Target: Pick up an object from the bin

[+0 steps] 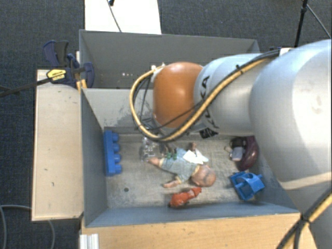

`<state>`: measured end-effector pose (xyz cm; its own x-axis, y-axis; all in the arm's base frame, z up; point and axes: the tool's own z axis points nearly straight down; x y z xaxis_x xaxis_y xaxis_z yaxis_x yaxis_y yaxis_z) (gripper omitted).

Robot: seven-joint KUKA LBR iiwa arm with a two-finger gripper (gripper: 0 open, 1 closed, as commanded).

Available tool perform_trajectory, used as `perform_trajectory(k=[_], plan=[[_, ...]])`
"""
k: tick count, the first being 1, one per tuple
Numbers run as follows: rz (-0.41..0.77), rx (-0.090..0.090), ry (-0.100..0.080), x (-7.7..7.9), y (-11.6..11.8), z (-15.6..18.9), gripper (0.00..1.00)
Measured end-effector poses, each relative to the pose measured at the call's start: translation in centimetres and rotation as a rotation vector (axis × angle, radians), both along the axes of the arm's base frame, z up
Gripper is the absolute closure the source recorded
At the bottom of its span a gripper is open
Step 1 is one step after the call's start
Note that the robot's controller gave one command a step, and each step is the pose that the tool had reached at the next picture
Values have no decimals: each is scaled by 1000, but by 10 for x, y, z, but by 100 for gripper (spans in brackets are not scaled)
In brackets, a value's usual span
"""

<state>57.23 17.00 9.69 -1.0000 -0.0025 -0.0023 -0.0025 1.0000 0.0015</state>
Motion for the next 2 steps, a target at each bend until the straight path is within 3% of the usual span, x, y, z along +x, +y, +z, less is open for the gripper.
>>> perform_trajectory(k=[1,2], plan=[[-2,0,0,0,0,0,100],[-19,0,2,-1,-6,25,100]])
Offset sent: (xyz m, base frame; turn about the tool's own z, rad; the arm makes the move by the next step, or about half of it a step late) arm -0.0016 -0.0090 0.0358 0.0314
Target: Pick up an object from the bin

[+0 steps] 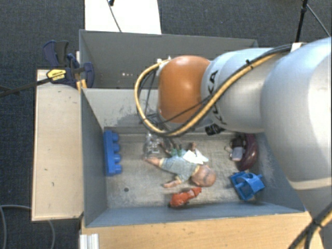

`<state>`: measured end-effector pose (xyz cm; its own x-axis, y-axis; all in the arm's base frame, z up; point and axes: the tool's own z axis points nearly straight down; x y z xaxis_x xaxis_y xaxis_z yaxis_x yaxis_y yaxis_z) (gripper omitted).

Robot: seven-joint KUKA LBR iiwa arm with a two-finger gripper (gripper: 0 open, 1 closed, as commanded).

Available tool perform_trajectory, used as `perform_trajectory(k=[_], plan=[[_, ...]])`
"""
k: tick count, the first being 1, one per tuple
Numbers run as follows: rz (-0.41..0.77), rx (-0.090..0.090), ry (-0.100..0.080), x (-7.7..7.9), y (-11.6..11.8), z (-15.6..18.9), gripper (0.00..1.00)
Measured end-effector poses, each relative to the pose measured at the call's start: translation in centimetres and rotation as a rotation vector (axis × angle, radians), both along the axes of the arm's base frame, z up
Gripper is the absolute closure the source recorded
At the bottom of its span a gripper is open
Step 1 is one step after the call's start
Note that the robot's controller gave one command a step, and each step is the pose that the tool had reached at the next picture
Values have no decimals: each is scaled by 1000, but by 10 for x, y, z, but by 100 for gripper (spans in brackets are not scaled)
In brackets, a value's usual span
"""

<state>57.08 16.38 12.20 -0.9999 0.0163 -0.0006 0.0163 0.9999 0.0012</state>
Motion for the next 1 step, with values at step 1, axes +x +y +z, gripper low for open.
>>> perform_trajectory(k=[1], plan=[[-13,1,-5,1,-4,9,100]])
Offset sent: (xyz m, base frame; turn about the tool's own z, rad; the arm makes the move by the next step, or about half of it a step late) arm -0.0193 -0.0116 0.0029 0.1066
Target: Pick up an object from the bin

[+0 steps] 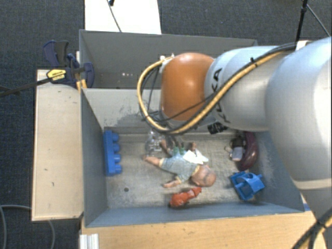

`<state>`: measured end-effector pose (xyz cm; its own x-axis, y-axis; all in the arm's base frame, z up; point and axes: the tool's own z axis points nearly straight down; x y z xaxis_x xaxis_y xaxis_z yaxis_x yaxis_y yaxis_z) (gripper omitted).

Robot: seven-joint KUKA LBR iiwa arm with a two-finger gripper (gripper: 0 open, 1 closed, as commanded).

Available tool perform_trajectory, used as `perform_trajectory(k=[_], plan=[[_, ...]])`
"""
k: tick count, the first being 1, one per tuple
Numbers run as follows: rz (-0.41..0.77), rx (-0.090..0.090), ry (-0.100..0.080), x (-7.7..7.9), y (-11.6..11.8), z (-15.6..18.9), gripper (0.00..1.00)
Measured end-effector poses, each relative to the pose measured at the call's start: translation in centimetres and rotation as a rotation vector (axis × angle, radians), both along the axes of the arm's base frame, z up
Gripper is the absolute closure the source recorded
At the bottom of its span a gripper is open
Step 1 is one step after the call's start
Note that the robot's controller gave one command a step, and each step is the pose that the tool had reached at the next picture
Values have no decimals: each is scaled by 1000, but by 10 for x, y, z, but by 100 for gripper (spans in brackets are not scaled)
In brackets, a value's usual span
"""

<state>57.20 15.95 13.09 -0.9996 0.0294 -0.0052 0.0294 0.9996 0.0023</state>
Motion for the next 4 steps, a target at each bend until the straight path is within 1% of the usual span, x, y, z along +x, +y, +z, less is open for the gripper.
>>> perform_trajectory(k=[1,2,3,4], plan=[[-95,-1,4,-20,-7,-6,0],[-96,-1,4,-20,-7,-6,0],[255,-2,2,-13,-24,-59,100],[255,-2,2,-13,-24,-59,100]])
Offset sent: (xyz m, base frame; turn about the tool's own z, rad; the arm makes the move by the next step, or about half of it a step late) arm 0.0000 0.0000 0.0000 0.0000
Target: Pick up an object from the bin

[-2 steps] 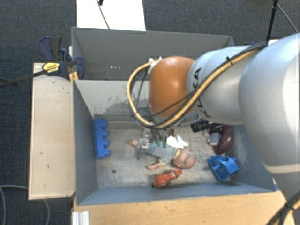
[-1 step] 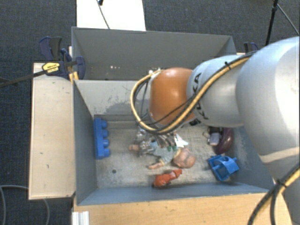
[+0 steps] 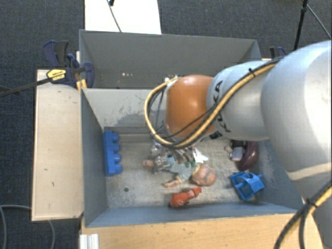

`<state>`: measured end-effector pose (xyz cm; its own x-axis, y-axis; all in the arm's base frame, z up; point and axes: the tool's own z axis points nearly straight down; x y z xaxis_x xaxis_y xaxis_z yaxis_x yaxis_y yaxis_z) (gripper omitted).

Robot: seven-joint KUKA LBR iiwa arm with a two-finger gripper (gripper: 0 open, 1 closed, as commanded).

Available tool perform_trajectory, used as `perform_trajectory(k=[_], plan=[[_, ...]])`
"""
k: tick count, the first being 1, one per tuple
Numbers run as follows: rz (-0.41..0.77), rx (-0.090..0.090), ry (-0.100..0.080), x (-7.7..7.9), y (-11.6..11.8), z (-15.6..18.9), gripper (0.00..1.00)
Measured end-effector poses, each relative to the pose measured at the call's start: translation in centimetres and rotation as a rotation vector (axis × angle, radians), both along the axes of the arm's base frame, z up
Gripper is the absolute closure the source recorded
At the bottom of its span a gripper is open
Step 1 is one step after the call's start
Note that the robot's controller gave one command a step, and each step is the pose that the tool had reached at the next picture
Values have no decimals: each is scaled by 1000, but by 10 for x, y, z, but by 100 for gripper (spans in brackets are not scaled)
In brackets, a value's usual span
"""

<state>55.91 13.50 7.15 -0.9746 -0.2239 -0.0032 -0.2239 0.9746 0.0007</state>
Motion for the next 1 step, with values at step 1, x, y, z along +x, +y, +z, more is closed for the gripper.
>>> perform_trajectory(k=[1], plan=[[3,0,3,-15,-16,6,100]])
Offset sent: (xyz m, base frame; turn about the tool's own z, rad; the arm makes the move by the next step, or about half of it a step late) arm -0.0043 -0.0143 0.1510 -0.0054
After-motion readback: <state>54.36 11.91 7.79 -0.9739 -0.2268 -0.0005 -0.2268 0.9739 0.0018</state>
